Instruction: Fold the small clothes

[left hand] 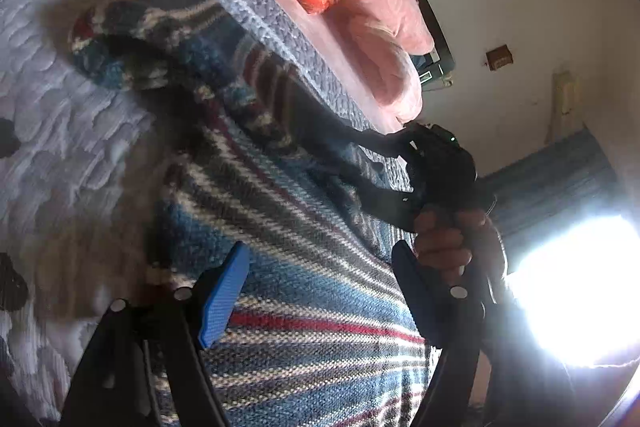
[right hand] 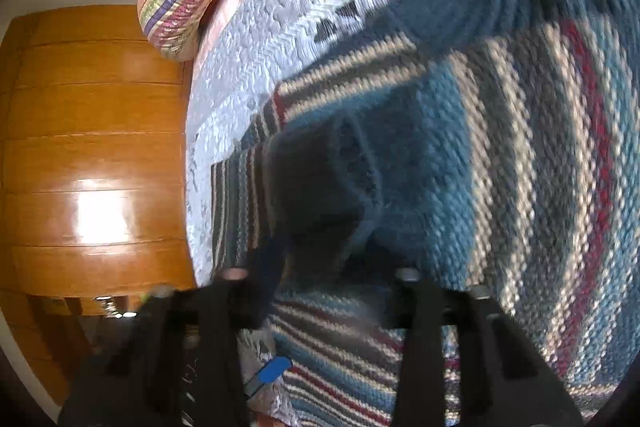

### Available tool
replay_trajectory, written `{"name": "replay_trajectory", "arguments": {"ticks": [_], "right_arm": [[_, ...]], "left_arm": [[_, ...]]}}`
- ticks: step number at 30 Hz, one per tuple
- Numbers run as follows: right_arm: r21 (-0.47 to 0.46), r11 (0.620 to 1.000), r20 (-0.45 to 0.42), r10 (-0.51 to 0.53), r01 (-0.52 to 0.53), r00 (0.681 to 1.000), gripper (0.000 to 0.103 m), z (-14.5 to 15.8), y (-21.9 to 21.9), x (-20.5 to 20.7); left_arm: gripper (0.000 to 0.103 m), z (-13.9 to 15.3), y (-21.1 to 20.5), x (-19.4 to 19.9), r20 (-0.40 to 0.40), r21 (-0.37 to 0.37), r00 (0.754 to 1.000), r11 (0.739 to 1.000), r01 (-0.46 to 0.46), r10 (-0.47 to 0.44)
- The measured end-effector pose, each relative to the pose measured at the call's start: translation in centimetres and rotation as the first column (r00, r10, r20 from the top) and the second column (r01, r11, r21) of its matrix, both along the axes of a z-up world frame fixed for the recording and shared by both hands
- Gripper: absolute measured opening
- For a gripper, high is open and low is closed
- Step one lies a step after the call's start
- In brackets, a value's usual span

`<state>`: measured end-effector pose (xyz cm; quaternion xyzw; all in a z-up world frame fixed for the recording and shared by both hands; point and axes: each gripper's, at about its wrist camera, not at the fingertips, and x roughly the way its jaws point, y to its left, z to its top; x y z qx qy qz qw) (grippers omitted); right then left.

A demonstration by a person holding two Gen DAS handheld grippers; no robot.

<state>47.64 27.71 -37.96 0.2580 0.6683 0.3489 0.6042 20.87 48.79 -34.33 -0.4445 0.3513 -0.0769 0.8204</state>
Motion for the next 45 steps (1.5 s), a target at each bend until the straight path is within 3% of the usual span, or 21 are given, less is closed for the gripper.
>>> {"name": "replay_trajectory", "arguments": {"ticks": [1,6,14,20,25,31,38,45], "right_arm": [[-0.006,1.000,0.014,-0.006,0.006,1.000,0.008,0.5,0.0,0.2],[-0.008,1.000,0.159,-0.003,0.005,0.987,0.006,6.2,-1.2,1.2],[-0.076,0.997,0.388,0.006,0.025,0.921,0.006,16.4,-8.5,2.4],[-0.131,0.987,0.449,-0.024,0.092,0.893,0.006,18.1,-15.1,3.7],[-0.171,0.977,0.434,-0.045,0.132,0.900,0.006,16.0,-19.7,4.3],[-0.210,0.966,0.364,-0.066,0.151,0.929,0.006,9.7,-23.3,3.6],[-0.252,0.954,0.289,-0.083,0.159,0.954,0.006,2.0,-25.9,2.8],[-0.197,0.969,0.242,-0.100,0.150,0.965,0.012,-1.8,-27.5,2.4]], "left_arm": [[0.074,-0.1,0.2,-0.1,-0.005,0.001,1.000,1.000,-0.002,0.002],[0.074,1.1,1.3,-0.8,0.025,-0.007,0.999,1.000,-0.030,0.030],[0.074,4.0,3.3,-0.4,0.079,-0.069,0.993,0.994,-0.082,0.087],[0.074,6.6,4.5,2.1,0.108,-0.084,0.992,0.995,-0.061,0.071],[0.074,7.7,4.7,5.4,0.104,-0.100,0.994,0.995,-0.018,0.028],[0.073,6.7,3.2,10.1,0.058,-0.103,0.996,0.991,0.080,-0.074],[0.072,3.3,2.0,14.9,-0.068,-0.055,0.986,0.988,0.147,-0.151],[0.071,0.4,2.2,17.0,-0.198,0.017,0.965,0.984,0.180,-0.173]]}}
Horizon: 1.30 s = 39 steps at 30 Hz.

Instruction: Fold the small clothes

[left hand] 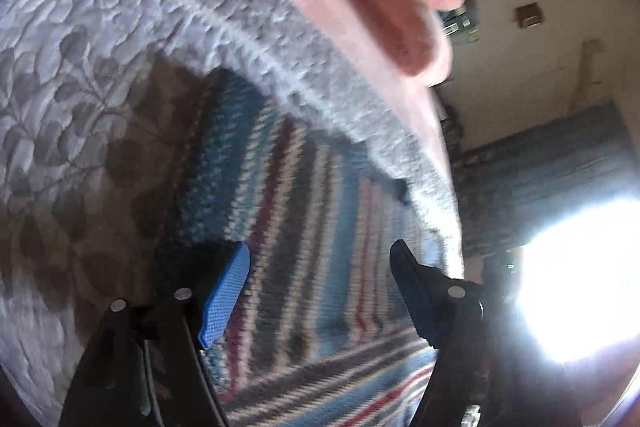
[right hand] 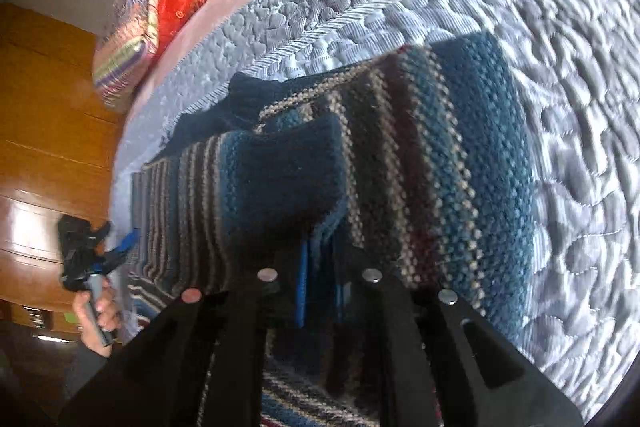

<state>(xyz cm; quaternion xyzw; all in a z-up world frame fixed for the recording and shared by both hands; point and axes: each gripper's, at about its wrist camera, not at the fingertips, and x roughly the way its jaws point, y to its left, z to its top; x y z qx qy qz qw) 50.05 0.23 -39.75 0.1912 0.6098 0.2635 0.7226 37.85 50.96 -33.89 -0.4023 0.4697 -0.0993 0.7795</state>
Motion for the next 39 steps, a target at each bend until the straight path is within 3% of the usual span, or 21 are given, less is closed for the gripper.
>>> {"name": "replay_trajectory", "arguments": {"ticks": [2,5,9,12,13,14,16,18,21,23,25,27,28,30,33,34,36,37,39], "right_arm": [[0.057,0.998,0.031,-0.021,0.019,0.999,0.021,1.6,-1.1,0.0],[0.153,0.986,0.083,-0.079,0.066,0.993,0.021,3.8,-2.7,1.2],[0.254,0.966,0.010,-0.048,0.044,0.999,0.021,2.3,-1.7,2.8],[0.179,0.984,-0.058,-0.001,0.011,0.998,0.016,-1.1,-0.3,3.4],[0.163,0.987,-0.057,0.007,0.002,0.998,0.004,-1.8,-0.2,3.4],[0.144,0.990,-0.046,0.012,-0.005,0.999,0.000,-2.2,-0.2,3.4],[0.182,0.983,-0.054,0.010,0.000,0.998,0.006,-1.5,-0.7,3.1],[0.219,0.975,-0.033,0.037,-0.029,0.999,0.014,-0.3,-1.2,2.1],[0.240,0.967,-0.031,0.095,-0.084,0.995,0.014,0.5,-1.6,0.1],[0.204,0.974,-0.056,0.109,-0.096,0.992,0.010,-0.8,-1.3,-0.9],[0.178,0.981,-0.067,0.096,-0.083,0.993,0.000,-1.9,-1.1,-1.2],[0.201,0.979,-0.081,0.062,-0.044,0.995,0.006,-1.5,-1.6,-1.4],[0.215,0.976,-0.070,0.055,-0.039,0.996,0.014,-0.7,-1.7,-1.6],[0.238,0.970,-0.026,0.062,-0.054,0.998,0.019,1.3,-1.9,-2.7],[0.212,0.977,-0.031,0.035,-0.027,0.999,0.019,0.9,-3.0,-3.4],[0.171,0.985,-0.051,0.028,-0.018,0.998,0.018,0.0,-3.0,-3.3],[0.123,0.992,-0.073,0.042,-0.033,0.996,0.011,-1.3,-2.5,-3.5],[0.118,0.993,-0.068,0.040,-0.032,0.997,0.014,-0.9,-2.5,-3.6],[0.174,0.985,-0.064,0.029,-0.017,0.998,0.030,0.9,-2.7,-4.1]], "left_arm": [[0.071,1.7,-0.3,0.4,0.045,-0.008,0.999,1.000,0.025,-0.024],[0.071,4.0,-1.3,2.1,0.111,0.006,0.990,0.997,0.083,-0.083],[0.072,3.2,-2.3,5.7,0.062,0.020,0.989,0.990,0.136,-0.137],[0.071,0.5,-2.7,7.6,-0.052,0.088,0.985,0.982,0.166,-0.162],[0.070,-0.6,-2.9,8.0,-0.084,0.111,0.981,0.977,0.184,-0.176],[0.069,-0.8,-3.1,7.8,-0.086,0.127,0.978,0.972,0.199,-0.189],[0.069,0.0,-3.4,7.7,-0.088,0.130,0.976,0.969,0.211,-0.201],[0.069,1.7,-3.5,6.5,-0.021,0.056,0.973,0.971,0.232,-0.231],[0.069,3.2,-4.7,3.8,0.032,0.030,0.945,0.945,0.324,-0.325],[0.069,1.9,-5.3,2.3,-0.012,0.029,0.936,0.936,0.352,-0.351],[0.067,-0.4,-5.5,1.6,-0.079,0.063,0.936,0.936,0.347,-0.342],[0.064,-0.6,-5.1,1.6,-0.071,0.052,0.944,0.944,0.325,-0.321],[0.064,-0.1,-4.8,1.5,-0.062,0.022,0.954,0.955,0.295,-0.293],[0.068,1.2,-4.4,0.7,0.002,-0.029,0.961,0.960,0.278,-0.278],[0.069,0.7,-4.8,0.3,-0.039,0.031,0.962,0.962,0.273,-0.272],[0.069,-0.3,-4.8,0.2,-0.084,0.067,0.961,0.960,0.271,-0.265],[0.068,-0.3,-4.7,-0.2,-0.089,0.075,0.964,0.963,0.257,-0.250],[0.069,0.3,-4.6,-0.5,-0.097,0.065,0.968,0.969,0.240,-0.233],[0.071,2.4,-4.1,-2.5,-0.064,0.027,0.972,0.973,0.227,-0.225]]}}
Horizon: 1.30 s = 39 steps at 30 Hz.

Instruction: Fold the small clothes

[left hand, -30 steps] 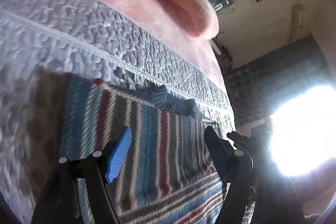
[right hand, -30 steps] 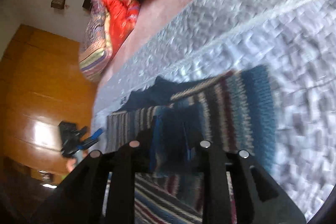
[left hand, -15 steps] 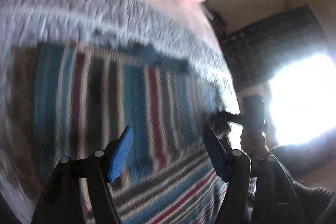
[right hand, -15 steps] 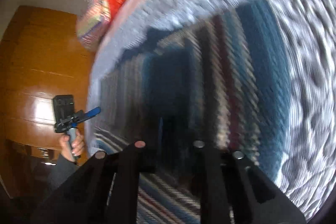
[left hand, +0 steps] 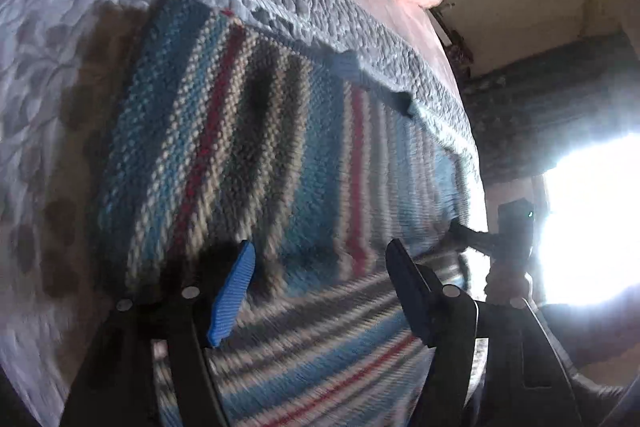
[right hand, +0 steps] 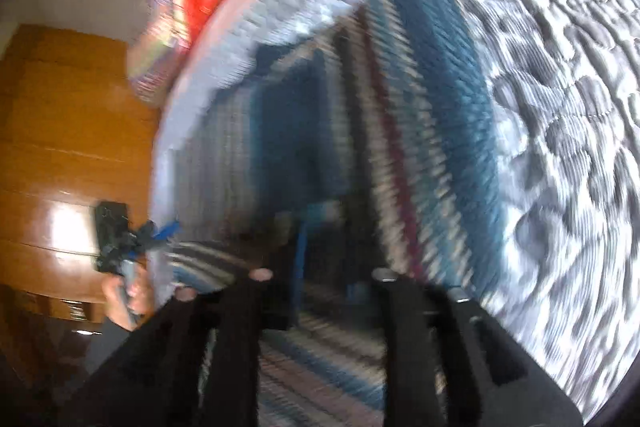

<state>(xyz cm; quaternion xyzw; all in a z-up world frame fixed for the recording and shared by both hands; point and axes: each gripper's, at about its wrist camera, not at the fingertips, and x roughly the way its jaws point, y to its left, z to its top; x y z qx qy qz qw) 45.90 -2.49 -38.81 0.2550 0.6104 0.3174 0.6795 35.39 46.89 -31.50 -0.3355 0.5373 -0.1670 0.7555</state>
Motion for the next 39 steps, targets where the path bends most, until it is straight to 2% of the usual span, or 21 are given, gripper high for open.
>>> {"name": "replay_trajectory", "arguments": {"ticks": [1,3,5,8,13,17,19,22,25,27,29,32,39], "right_arm": [[0.014,1.000,0.019,-0.001,0.001,1.000,0.036,1.2,-0.2,-0.6],[0.054,0.999,0.031,-0.011,0.009,0.999,0.039,3.4,-1.4,-2.7],[0.063,0.998,0.002,-0.013,0.013,1.000,0.049,4.2,-3.2,-5.7],[0.027,1.000,-0.072,0.011,-0.009,0.997,0.064,4.2,-5.0,-11.7],[-0.045,0.999,-0.203,-0.009,-0.001,0.979,0.072,3.6,-8.1,-22.7],[-0.060,0.998,-0.288,-0.042,0.026,0.957,0.072,3.0,-9.3,-27.7],[-0.055,0.998,-0.332,-0.052,0.035,0.942,0.069,2.6,-9.6,-29.1],[-0.049,0.998,-0.350,-0.043,0.027,0.936,0.068,3.0,-9.9,-30.6],[-0.079,0.997,-0.347,-0.028,0.001,0.938,0.070,3.5,-9.7,-30.8],[-0.110,0.994,-0.343,-0.019,-0.021,0.939,0.070,3.7,-9.7,-31.0],[-0.162,0.986,-0.364,-0.014,-0.048,0.931,0.069,3.4,-9.4,-31.0],[-0.205,0.976,-0.382,-0.005,-0.079,0.924,0.067,3.1,-9.1,-31.3],[-0.240,0.968,-0.416,-0.033,-0.075,0.909,0.060,1.5,-7.5,-30.6]], "left_arm": [[0.073,1.2,0.0,-1.3,0.020,-0.007,1.000,1.000,-0.002,0.002],[0.075,2.8,0.1,-4.8,0.020,-0.029,1.000,1.000,-0.006,0.007],[0.076,3.6,-0.1,-8.4,-0.013,-0.036,1.000,0.999,0.000,0.000],[0.076,3.9,-0.9,-15.0,-0.077,-0.067,0.997,0.998,-0.001,-0.004],[0.077,2.8,-2.9,-24.5,-0.211,-0.087,0.978,0.996,-0.018,0.000],[0.077,2.2,-3.5,-29.0,-0.277,-0.077,0.961,0.996,-0.043,0.020],[0.077,1.2,-3.4,-30.2,-0.330,-0.108,0.944,0.992,-0.069,0.030],[0.078,-0.1,-3.3,-31.5,-0.394,-0.130,0.918,0.986,-0.106,0.047],[0.078,-1.4,-3.2,-31.5,-0.423,-0.160,0.905,0.978,-0.134,0.055],[0.079,-2.4,-3.5,-31.5,-0.448,-0.140,0.892,0.982,-0.130,0.054],[0.079,-2.8,-3.5,-31.5,-0.486,-0.054,0.868,0.987,-0.149,0.104],[0.079,-2.3,-3.4,-31.9,-0.476,-0.041,0.873,0.988,-0.147,0.110],[0.079,-4.6,-3.7,-31.8,-0.506,-0.067,0.858,0.987,-0.146,0.093]]}}
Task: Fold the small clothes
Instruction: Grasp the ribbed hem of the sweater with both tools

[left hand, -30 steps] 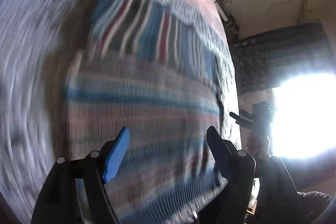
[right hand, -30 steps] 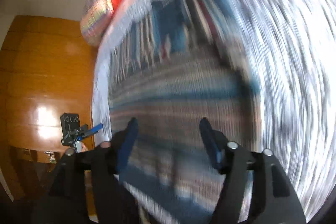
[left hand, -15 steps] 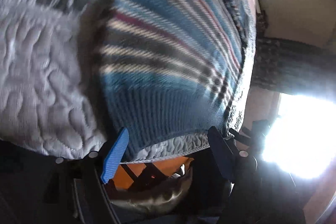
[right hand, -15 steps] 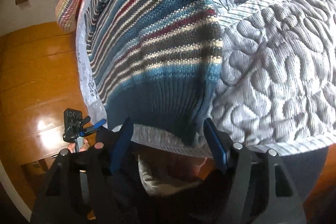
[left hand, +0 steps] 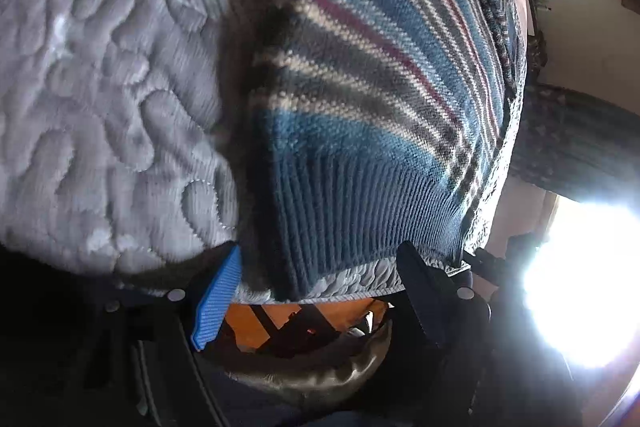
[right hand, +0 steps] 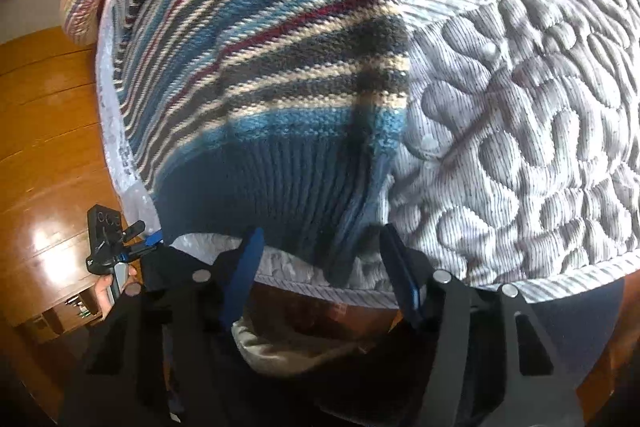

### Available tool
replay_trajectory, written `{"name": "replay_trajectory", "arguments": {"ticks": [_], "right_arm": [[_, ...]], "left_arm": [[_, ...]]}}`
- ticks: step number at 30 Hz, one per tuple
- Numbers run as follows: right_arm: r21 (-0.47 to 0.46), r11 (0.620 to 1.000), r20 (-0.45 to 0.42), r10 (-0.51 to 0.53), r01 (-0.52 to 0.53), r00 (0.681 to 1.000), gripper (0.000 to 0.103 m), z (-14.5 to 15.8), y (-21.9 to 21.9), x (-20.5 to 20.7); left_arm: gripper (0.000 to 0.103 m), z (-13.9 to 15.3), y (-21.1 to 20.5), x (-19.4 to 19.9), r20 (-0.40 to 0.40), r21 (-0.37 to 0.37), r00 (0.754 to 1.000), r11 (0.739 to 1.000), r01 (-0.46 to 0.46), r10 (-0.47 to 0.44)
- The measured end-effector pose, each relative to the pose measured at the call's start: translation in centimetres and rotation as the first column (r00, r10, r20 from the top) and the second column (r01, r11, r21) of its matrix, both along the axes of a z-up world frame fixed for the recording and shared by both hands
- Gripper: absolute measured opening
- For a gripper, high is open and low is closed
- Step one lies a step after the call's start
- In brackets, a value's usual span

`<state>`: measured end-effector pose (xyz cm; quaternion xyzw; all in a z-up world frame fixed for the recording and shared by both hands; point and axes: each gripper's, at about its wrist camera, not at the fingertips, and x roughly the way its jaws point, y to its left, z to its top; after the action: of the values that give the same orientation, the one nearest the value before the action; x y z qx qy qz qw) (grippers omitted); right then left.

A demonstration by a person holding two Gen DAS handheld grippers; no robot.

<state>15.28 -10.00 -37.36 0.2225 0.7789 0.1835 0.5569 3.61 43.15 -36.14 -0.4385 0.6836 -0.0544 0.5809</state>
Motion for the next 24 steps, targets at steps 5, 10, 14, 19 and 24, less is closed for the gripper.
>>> {"name": "replay_trajectory", "arguments": {"ticks": [5,10,14,19,24], "right_arm": [[-0.006,1.000,-0.023,0.005,-0.005,1.000,0.059,-0.9,1.1,-0.2],[0.011,1.000,-0.024,-0.013,0.013,1.000,0.053,-1.3,1.5,-0.5],[0.017,0.999,-0.028,-0.033,0.034,0.999,0.046,-1.7,1.6,-0.5],[0.022,0.998,-0.017,-0.052,0.052,0.998,0.018,-1.7,1.1,-0.3],[0.069,0.994,0.012,-0.090,0.089,0.996,0.009,-0.9,-0.1,-0.1]], "left_arm": [[0.077,-0.5,-0.2,0.6,0.003,0.002,1.000,1.000,-0.002,0.002],[0.067,-0.4,-0.2,0.5,0.016,0.025,1.000,1.000,-0.004,0.003],[0.039,-0.9,0.1,0.2,0.006,0.022,1.000,0.999,-0.025,0.025],[0.029,-0.9,0.4,-0.2,0.010,0.015,0.999,0.999,-0.051,0.051],[0.012,-0.8,1.0,-0.9,0.026,-0.004,0.997,0.997,-0.077,0.077]]}}
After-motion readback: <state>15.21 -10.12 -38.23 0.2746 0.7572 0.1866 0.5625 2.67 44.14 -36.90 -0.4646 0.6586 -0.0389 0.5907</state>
